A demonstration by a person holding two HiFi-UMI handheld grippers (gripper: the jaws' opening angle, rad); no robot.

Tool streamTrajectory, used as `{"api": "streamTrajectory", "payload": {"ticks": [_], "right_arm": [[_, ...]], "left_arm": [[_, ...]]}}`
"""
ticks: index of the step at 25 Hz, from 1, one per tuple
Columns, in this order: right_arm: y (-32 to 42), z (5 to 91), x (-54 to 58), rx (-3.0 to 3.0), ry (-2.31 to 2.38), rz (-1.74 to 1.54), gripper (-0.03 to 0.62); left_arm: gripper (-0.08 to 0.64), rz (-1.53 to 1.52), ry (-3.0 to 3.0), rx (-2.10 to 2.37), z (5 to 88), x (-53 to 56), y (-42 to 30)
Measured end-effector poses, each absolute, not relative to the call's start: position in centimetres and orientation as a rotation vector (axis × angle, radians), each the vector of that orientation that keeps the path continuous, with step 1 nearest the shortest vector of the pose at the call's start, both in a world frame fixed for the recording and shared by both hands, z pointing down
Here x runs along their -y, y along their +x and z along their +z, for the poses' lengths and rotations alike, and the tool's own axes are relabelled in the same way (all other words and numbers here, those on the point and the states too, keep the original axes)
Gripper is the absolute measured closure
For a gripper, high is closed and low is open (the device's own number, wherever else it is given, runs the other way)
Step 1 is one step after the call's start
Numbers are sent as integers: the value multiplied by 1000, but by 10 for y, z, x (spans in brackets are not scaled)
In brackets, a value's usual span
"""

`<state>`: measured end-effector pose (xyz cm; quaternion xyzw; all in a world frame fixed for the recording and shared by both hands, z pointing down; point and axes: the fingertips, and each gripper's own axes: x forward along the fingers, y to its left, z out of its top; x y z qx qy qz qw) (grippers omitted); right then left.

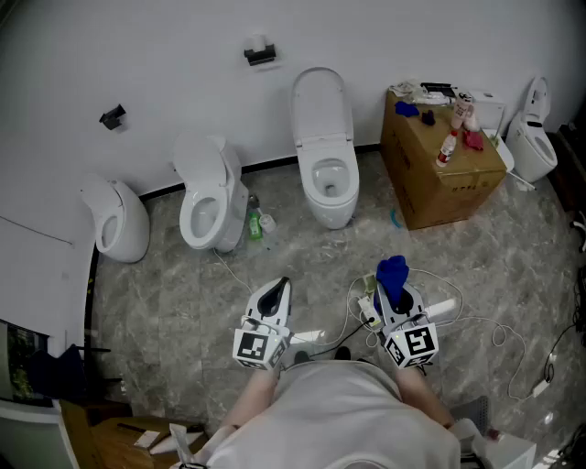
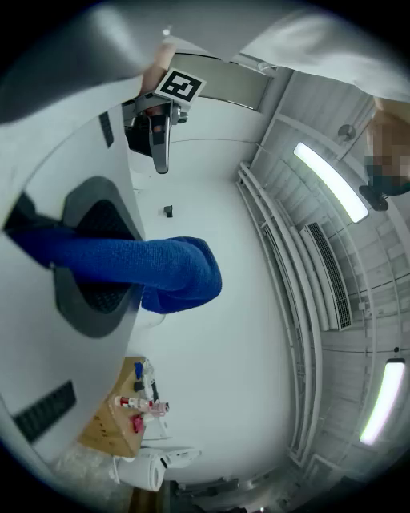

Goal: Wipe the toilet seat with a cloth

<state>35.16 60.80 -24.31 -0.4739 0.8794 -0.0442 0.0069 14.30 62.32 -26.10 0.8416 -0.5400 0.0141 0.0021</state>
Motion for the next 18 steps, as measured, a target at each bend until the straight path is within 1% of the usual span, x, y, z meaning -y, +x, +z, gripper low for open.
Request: {"api": "streamTrajectory", "payload": {"ticks": [18], "right_arm": [[357, -242, -599, -2745, -1474, -135, 546]], "left_arm": [[554, 51, 2623, 1722, -261, -614, 150]]}}
